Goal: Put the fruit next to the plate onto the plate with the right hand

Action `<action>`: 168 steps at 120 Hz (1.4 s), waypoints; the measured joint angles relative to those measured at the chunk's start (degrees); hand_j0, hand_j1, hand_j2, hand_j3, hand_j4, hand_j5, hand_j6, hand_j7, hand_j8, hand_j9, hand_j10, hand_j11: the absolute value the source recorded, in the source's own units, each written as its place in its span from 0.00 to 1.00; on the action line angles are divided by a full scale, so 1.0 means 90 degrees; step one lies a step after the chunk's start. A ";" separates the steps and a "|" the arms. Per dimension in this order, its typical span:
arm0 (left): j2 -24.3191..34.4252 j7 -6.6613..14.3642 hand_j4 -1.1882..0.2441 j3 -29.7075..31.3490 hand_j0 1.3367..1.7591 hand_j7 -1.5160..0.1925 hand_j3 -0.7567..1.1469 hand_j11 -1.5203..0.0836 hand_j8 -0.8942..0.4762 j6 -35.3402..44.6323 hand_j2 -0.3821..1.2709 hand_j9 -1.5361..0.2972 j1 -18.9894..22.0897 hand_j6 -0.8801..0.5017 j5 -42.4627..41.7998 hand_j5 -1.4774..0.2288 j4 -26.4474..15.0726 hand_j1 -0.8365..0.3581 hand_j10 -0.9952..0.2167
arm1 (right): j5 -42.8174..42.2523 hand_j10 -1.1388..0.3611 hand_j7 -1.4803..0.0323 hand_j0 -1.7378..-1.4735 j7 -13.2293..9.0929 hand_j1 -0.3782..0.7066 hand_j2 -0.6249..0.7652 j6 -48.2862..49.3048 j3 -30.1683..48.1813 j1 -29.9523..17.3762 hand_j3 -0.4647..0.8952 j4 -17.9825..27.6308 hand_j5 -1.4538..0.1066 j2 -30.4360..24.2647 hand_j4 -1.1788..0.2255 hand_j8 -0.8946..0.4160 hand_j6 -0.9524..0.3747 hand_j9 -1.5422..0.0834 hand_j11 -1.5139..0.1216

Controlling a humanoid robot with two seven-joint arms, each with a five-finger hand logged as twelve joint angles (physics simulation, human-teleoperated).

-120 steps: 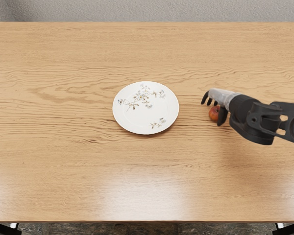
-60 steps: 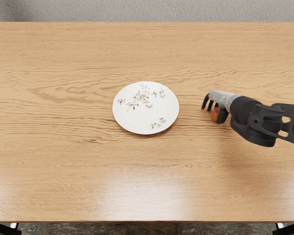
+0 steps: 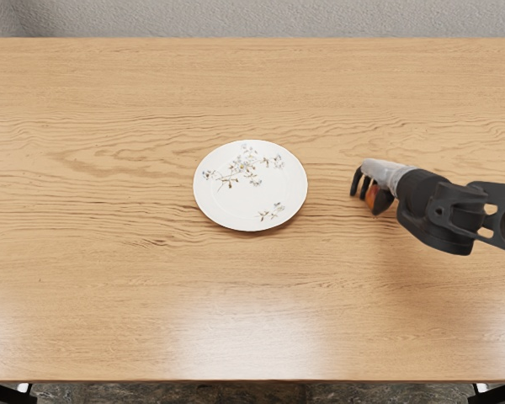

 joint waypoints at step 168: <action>0.0000 -0.0001 0.83 0.0002 0.76 0.89 0.40 0.95 0.65 -0.0001 0.23 0.84 0.0000 0.64 -0.0001 0.87 0.0000 0.99 0.82 | 0.0052 0.41 0.44 0.31 -0.0002 0.60 0.60 0.0011 0.0974 0.0558 0.34 -0.0555 0.40 0.2148 0.40 0.32 0.24 0.44 0.43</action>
